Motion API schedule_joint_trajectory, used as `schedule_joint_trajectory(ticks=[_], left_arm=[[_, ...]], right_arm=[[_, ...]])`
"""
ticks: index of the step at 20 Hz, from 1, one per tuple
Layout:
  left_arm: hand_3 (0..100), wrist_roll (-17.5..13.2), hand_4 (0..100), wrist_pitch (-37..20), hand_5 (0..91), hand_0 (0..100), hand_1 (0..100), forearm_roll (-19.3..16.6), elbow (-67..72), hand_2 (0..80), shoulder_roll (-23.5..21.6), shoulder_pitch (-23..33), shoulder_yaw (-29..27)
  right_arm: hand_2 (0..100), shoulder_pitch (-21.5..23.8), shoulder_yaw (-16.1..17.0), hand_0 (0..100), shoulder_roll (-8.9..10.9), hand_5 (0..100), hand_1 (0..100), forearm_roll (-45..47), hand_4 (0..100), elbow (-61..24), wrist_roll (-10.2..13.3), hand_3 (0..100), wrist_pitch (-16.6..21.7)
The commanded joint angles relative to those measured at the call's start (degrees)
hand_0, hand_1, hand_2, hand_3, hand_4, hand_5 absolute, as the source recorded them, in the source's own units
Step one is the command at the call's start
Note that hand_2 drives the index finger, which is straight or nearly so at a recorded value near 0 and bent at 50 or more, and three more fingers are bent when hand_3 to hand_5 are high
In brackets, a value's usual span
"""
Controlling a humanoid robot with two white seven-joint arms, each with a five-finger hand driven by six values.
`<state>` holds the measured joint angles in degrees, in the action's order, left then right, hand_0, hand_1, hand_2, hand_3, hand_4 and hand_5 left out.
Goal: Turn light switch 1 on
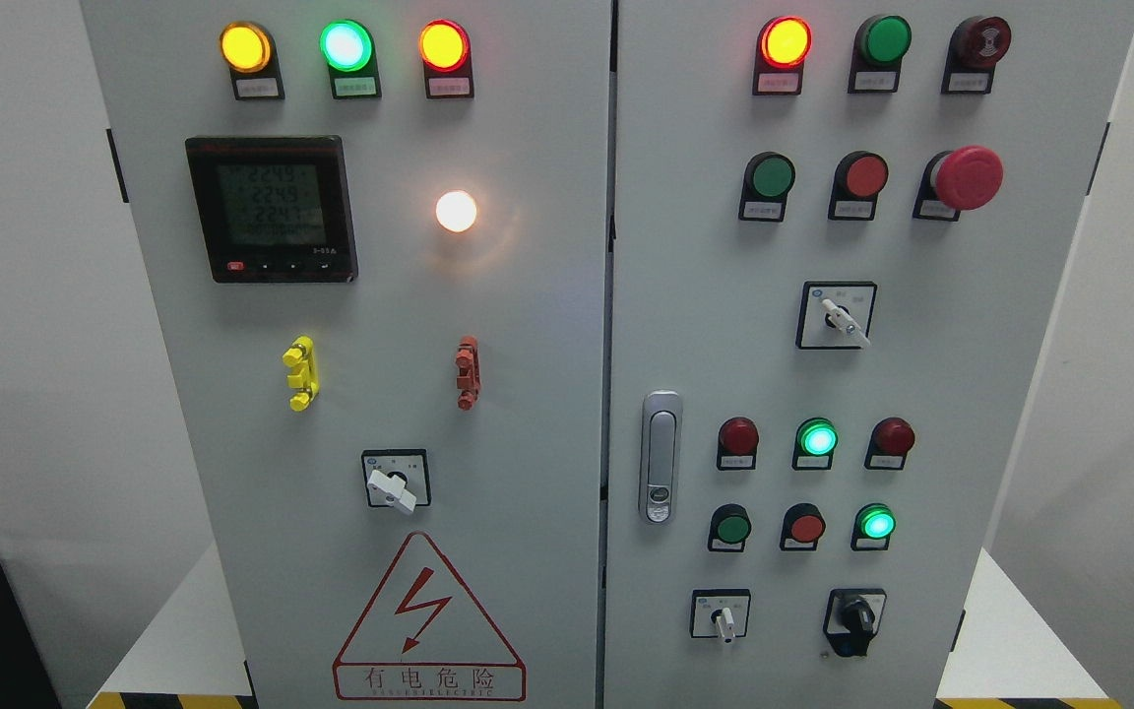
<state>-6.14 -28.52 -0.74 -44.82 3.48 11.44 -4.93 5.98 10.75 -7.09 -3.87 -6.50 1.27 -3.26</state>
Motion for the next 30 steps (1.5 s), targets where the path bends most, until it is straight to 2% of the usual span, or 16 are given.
schedule_joint_trajectory(ticks=[1,5,8,10,13,15,18,23,30], left_arm=[[33,-1.1,36,6.8,0.0,15,27,-1.3,33.7,16.9,-0.3,-2.0,-1.0],[27,-1.4,31,18.2,0.0,24,25,-1.7,33.8,11.3,-0.5,-2.0,-0.9],[22,-1.5,27,20.6,0.0,26,23,-3.1,35.2,5.7,-0.8,-2.0,1.9],[14,-1.5,22,20.7,0.0,26,22,-3.3,36.8,0.0,-0.8,-2.0,5.0],[1,-1.0,9,21.0,0.0,26,16,-3.3,38.3,0.0,-0.8,-2.2,8.3],[0,-0.7,0,23.4,0.0,27,8,-3.2,38.4,0.0,-0.6,-2.6,8.3],[0,0.3,0,25.4,0.0,29,3,-3.1,38.6,0.0,-0.8,-3.2,8.3],[0,0.5,0,27.3,0.0,29,1,-3.3,38.8,0.0,-0.8,-3.8,8.4],[0,1.6,0,27.1,0.0,29,0,-3.2,38.3,0.0,-0.8,-4.6,8.4]], right_arm=[[0,0.0,0.0,0,-0.03,0,0,0.0,0,0.0,0.0,0,0.0],[0,0.0,0.0,0,-0.03,0,0,0.0,0,0.0,0.0,0,0.0],[0,0.0,0.0,0,-0.03,0,0,0.0,0,0.0,0.0,0,0.0],[0,0.0,0.0,0,-0.03,0,0,0.0,0,0.0,0.0,0,0.0],[0,0.0,0.0,0,-0.03,0,0,0.0,0,0.0,0.0,0,0.0],[0,0.0,0.1,0,-0.03,0,0,0.0,0,0.0,0.0,0,0.0],[0,0.0,0.0,0,0.06,0,0,0.0,0,0.0,0.0,0,0.0],[0,0.0,0.1,0,-0.03,0,0,0.0,0,0.0,0.1,0,0.0],[0,0.0,0.0,0,-0.03,0,0,0.0,0,0.0,0.0,0,0.0]])
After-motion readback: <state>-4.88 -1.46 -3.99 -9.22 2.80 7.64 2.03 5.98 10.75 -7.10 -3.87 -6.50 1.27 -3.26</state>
